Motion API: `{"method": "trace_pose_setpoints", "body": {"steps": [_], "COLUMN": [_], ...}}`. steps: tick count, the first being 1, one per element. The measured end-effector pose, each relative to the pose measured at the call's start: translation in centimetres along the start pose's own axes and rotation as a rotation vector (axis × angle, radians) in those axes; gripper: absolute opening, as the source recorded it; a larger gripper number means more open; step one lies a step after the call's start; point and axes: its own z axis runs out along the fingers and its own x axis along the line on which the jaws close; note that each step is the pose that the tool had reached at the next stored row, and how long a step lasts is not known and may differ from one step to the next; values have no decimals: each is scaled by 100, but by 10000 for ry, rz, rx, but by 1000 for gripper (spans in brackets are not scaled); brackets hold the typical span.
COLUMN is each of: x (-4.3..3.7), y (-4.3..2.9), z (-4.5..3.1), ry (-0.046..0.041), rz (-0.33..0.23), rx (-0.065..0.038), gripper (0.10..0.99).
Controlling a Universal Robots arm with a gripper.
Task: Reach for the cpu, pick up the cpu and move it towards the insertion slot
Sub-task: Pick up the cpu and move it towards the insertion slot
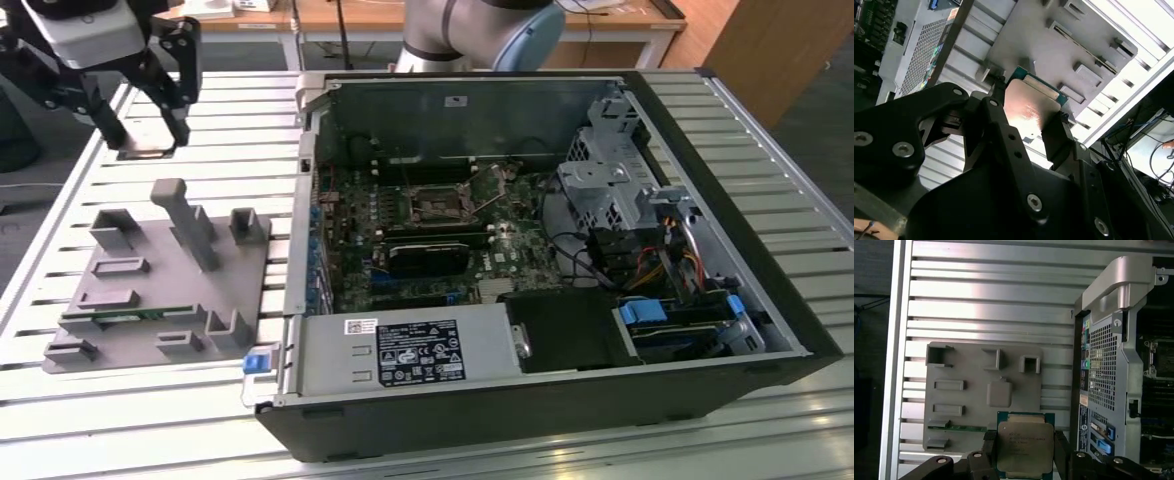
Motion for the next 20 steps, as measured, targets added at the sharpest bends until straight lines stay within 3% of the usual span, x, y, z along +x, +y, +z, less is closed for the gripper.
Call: {"method": "trace_pose_setpoints", "body": {"steps": [20], "x": [-910], "y": [-33], "z": [74], "ry": [1], "rz": [0], "rx": [1], "gripper": [545]}}
